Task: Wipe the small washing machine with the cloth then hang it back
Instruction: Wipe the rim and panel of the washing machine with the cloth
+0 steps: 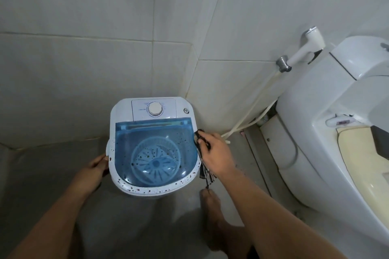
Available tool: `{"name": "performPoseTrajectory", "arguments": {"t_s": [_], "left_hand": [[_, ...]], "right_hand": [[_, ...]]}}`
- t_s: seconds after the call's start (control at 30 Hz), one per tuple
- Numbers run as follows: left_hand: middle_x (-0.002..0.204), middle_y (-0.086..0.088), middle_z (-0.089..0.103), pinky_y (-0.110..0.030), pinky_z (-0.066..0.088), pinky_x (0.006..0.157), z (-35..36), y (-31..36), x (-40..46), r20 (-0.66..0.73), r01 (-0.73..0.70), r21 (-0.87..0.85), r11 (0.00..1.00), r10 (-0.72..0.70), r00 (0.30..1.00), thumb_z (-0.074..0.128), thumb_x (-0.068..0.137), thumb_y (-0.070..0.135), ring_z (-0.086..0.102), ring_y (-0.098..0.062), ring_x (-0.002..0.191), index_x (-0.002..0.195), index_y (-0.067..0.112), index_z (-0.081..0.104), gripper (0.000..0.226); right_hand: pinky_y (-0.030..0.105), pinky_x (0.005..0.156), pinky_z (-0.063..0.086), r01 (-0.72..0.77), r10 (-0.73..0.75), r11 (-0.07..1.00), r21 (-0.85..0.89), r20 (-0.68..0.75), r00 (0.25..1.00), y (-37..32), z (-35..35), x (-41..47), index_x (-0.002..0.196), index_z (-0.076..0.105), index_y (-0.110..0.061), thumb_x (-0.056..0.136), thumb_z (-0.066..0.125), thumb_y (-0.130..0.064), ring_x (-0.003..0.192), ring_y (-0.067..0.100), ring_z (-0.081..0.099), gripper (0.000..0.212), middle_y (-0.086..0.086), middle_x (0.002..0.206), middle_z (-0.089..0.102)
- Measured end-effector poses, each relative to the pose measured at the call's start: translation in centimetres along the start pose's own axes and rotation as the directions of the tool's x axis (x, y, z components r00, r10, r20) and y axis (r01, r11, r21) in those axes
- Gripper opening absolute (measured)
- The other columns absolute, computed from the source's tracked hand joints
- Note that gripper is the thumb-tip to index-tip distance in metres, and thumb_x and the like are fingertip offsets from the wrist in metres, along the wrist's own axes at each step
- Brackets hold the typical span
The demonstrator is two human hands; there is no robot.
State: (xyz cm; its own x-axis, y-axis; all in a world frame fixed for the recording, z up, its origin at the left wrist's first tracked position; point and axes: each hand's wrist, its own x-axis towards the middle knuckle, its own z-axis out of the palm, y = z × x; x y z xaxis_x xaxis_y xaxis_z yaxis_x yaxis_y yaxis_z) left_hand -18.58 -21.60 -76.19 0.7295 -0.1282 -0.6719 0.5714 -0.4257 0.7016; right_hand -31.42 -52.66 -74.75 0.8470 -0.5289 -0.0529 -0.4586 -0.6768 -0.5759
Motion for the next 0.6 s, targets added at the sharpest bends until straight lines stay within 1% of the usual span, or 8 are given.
{"name": "performPoseTrajectory", "arguments": {"t_s": [0.13, 0.2, 0.3, 0.37, 0.4, 0.47, 0.53, 0.6], "left_hand": [[0.123, -0.005, 0.064, -0.048, 0.043, 0.102, -0.1, -0.2, 0.4, -0.008, 0.003, 0.025, 1.000, -0.003, 1.000, 0.047, 0.100, 0.043, 0.059, -0.025, 0.116, 0.139, 0.028, 0.051, 0.043], [0.123, -0.004, 0.064, -0.048, 0.044, 0.103, -0.1, -0.2, 0.7, -0.015, 0.006, 0.044, 0.999, -0.005, 1.000, 0.046, 0.100, 0.043, 0.058, -0.026, 0.120, 0.139, 0.027, 0.052, 0.042], [0.120, -0.001, 0.064, -0.048, 0.043, 0.103, 0.0, -0.2, 0.8, -0.014, 0.021, 0.037, 0.999, -0.021, 1.000, 0.046, 0.100, 0.043, 0.059, -0.024, 0.116, 0.137, 0.030, 0.054, 0.041], [0.118, -0.001, 0.065, -0.048, 0.043, 0.104, -0.1, -0.5, 1.0, -0.014, 0.031, 0.030, 0.999, -0.030, 0.999, 0.046, 0.099, 0.044, 0.059, -0.021, 0.112, 0.137, 0.031, 0.055, 0.040], [0.119, -0.001, 0.066, -0.048, 0.044, 0.104, -0.1, -0.6, 1.1, -0.016, 0.027, 0.037, 0.999, -0.027, 1.000, 0.047, 0.098, 0.046, 0.060, -0.021, 0.113, 0.136, 0.033, 0.055, 0.041], [0.123, -0.002, 0.067, -0.049, 0.045, 0.104, -0.3, -0.8, 1.3, -0.032, 0.022, 0.039, 0.999, -0.021, 0.999, 0.049, 0.096, 0.050, 0.060, -0.022, 0.115, 0.134, 0.036, 0.056, 0.041], [0.121, 0.000, 0.067, -0.047, 0.043, 0.103, -0.1, -0.9, 1.1, -0.025, 0.022, 0.025, 0.999, -0.021, 0.999, 0.048, 0.097, 0.049, 0.059, -0.021, 0.115, 0.135, 0.035, 0.055, 0.041], [0.119, 0.001, 0.064, -0.045, 0.039, 0.101, 0.2, -0.9, 1.0, -0.010, 0.012, 0.007, 1.000, -0.012, 1.000, 0.045, 0.100, 0.045, 0.058, -0.020, 0.116, 0.138, 0.033, 0.053, 0.041]], "right_hand": [[0.036, 0.098, 0.052, 0.003, -0.002, 0.997, -0.072, 0.016, 1.000, -2.1, 0.1, 5.2, 0.131, 0.067, -0.025, 0.101, 0.053, -0.029, 0.105, 0.028, 0.065, 0.033, 0.010, 0.122, 0.065], [0.035, 0.095, 0.054, -0.066, 0.066, 0.998, 0.003, 0.029, 0.997, -2.9, 0.3, 8.1, 0.126, 0.070, -0.027, 0.099, 0.056, -0.028, 0.102, 0.028, 0.068, 0.031, 0.011, 0.119, 0.069], [0.020, 0.093, 0.048, -0.144, 0.127, 0.969, 0.203, 0.090, 0.988, -3.2, 0.1, 9.9, 0.125, 0.072, -0.024, 0.097, 0.064, -0.025, 0.101, 0.016, 0.069, 0.028, 0.003, 0.116, 0.074], [0.015, 0.086, 0.048, -0.159, 0.129, 0.942, 0.295, 0.118, 0.985, -2.9, -0.1, 9.6, 0.127, 0.071, -0.020, 0.098, 0.066, -0.022, 0.087, 0.008, 0.068, 0.030, -0.002, 0.110, 0.074], [0.010, 0.080, 0.048, -0.169, 0.135, 0.932, 0.320, 0.126, 0.983, -2.6, -0.1, 9.1, 0.129, 0.070, -0.019, 0.098, 0.066, -0.020, 0.082, 0.004, 0.066, 0.031, -0.002, 0.108, 0.073], [0.002, 0.081, 0.046, -0.150, 0.117, 0.933, 0.327, 0.117, 0.986, -2.1, 0.2, 7.7, 0.129, 0.069, -0.018, 0.097, 0.066, -0.023, 0.088, 0.003, 0.067, 0.033, -0.001, 0.111, 0.073], [0.017, 0.098, 0.050, -0.129, 0.109, 0.941, 0.314, 0.080, 0.991, -1.4, 0.7, 5.8, 0.127, 0.070, -0.027, 0.094, 0.065, -0.037, 0.101, 0.007, 0.067, 0.035, 0.002, 0.118, 0.070], [0.029, 0.108, 0.047, -0.128, 0.120, 0.946, 0.299, 0.045, 0.992, -0.7, 0.9, 3.5, 0.128, 0.070, -0.030, 0.094, 0.065, -0.036, 0.106, 0.010, 0.065, 0.034, 0.004, 0.119, 0.064]]}}
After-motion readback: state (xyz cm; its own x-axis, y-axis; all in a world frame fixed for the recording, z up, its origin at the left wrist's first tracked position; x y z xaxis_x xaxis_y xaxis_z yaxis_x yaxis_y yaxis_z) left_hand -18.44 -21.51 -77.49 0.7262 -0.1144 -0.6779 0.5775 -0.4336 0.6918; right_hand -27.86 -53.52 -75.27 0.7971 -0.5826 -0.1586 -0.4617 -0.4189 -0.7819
